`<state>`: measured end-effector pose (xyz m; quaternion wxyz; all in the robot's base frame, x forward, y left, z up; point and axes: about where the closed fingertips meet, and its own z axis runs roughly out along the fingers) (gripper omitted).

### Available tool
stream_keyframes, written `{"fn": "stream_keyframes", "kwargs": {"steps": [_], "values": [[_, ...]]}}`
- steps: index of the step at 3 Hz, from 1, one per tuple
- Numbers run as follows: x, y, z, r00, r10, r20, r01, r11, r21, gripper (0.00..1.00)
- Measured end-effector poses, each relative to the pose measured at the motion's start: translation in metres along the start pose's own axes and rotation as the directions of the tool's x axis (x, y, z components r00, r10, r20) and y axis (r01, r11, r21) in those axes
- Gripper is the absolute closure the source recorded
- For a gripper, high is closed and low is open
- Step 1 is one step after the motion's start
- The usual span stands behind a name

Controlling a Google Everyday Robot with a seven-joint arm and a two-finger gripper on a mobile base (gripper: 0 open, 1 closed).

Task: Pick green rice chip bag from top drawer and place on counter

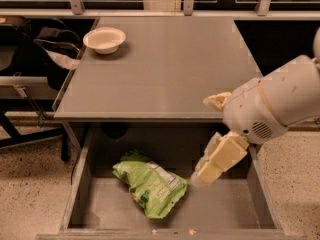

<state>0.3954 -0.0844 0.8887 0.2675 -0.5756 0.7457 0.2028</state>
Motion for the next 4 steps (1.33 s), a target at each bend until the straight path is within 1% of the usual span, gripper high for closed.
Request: {"fn": "stream_keyframes", "kwargs": {"steps": [1,2,3,4], "values": [[0.007,-0.002,0.027,0.998,0.057,-0.022,-0.055,0.9962,0.067,0.00],[0.007,-0.002,0.027,0.998,0.057,-0.022,-0.055,0.9962,0.067,0.00],[0.005,0.007,0.034,0.995,0.100,-0.011,-0.098,0.9869,0.128,0.00],[0.010,0.015,0.041,0.985,0.167,0.038,-0.171,0.9566,0.236,0.00]]}}
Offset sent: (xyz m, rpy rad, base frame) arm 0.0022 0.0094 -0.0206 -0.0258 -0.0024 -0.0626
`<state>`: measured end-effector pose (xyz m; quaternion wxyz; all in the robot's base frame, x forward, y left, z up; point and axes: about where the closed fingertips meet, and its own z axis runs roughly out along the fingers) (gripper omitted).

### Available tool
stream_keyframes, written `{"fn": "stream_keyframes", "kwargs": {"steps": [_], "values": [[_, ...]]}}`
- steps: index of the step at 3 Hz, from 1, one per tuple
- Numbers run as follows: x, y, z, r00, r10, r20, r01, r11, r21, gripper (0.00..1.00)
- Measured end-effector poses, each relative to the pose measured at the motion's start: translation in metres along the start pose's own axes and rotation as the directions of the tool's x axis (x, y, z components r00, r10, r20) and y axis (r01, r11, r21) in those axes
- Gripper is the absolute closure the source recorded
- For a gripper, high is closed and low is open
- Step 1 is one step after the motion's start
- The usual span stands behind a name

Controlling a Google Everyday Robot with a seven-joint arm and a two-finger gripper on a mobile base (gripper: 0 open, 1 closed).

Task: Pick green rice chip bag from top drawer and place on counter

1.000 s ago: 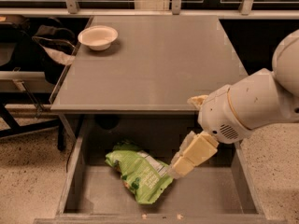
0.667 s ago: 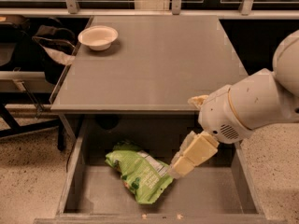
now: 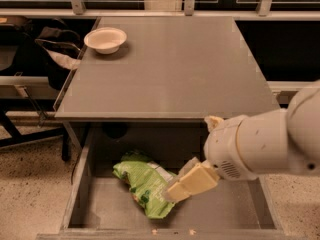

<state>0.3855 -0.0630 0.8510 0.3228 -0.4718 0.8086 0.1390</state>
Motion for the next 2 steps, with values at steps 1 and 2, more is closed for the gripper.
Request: {"fn": "stream_keyframes", "kwargs": {"steps": [1,2], "values": [[0.006,0.004,0.027,0.998,0.054,0.033,-0.057,0.9950,0.082,0.00],[0.007,0.002,0.051,0.997,0.070,0.037,-0.074,0.9922,0.100,0.00]]}}
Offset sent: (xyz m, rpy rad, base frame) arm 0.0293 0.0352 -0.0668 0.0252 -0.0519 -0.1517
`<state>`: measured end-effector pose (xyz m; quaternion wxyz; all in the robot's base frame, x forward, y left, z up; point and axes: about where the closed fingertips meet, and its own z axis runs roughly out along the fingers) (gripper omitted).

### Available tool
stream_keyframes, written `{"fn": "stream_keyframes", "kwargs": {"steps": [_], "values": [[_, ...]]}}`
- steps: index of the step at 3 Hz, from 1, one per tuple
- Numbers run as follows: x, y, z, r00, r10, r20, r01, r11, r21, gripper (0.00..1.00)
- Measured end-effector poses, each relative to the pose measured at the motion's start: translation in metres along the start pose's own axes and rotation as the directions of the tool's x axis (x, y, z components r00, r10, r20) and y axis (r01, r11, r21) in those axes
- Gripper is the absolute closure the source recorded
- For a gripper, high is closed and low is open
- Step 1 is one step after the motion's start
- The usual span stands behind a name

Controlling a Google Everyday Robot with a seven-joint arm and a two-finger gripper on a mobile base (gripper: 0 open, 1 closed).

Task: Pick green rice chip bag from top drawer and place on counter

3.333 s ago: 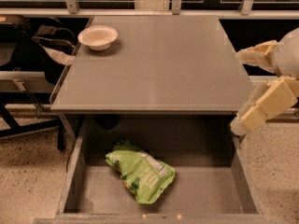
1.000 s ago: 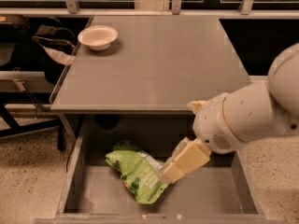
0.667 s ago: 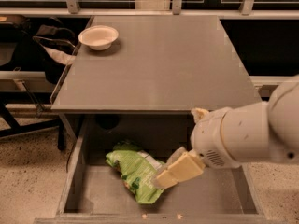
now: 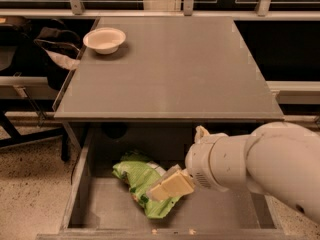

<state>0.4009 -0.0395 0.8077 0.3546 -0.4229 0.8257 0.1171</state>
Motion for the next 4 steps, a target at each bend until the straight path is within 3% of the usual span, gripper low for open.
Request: {"fn": "stream_keyframes", "kwargs": {"steps": [1,2,4], "values": [[0.002,0.002,0.047,0.999,0.034,-0.016,-0.035,0.9987,-0.038,0.00],[0.002,0.002,0.047,0.999,0.034,-0.016,-0.035,0.9987,-0.038,0.00],[0.027,0.000,0.087,0.997,0.077,0.001,-0.077,0.9955,-0.054,0.00]]}}
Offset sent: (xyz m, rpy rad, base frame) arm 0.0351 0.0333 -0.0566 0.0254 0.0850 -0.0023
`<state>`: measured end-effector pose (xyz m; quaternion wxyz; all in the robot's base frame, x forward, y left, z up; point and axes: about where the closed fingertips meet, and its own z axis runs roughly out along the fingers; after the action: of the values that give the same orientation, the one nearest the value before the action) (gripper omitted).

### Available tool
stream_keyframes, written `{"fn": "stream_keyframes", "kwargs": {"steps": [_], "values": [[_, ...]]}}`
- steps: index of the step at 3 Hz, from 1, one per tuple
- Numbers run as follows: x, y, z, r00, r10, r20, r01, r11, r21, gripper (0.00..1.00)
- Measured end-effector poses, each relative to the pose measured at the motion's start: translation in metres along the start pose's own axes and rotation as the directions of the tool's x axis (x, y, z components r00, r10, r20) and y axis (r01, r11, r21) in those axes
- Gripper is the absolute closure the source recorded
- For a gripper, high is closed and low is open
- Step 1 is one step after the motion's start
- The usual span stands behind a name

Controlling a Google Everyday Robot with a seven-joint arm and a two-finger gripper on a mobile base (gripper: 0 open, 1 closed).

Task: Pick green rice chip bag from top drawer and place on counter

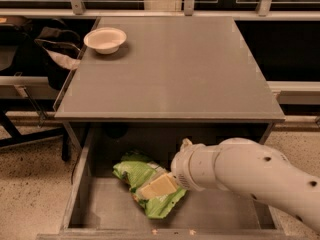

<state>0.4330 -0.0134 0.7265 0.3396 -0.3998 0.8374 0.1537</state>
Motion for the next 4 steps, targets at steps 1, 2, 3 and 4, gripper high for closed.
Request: {"fn": "stream_keyframes", "kwargs": {"steps": [1,2,3,4], "values": [[0.012,0.001,0.030,1.000,0.029,-0.012,-0.029,0.9991,-0.031,0.00],[0.026,0.007,0.061,0.998,0.047,-0.051,-0.050,0.9962,-0.071,0.00],[0.037,0.017,0.089,0.993,0.055,-0.099,-0.068,0.9901,-0.123,0.00],[0.037,0.017,0.089,0.994,0.055,-0.099,-0.068,0.9901,-0.123,0.00]]}}
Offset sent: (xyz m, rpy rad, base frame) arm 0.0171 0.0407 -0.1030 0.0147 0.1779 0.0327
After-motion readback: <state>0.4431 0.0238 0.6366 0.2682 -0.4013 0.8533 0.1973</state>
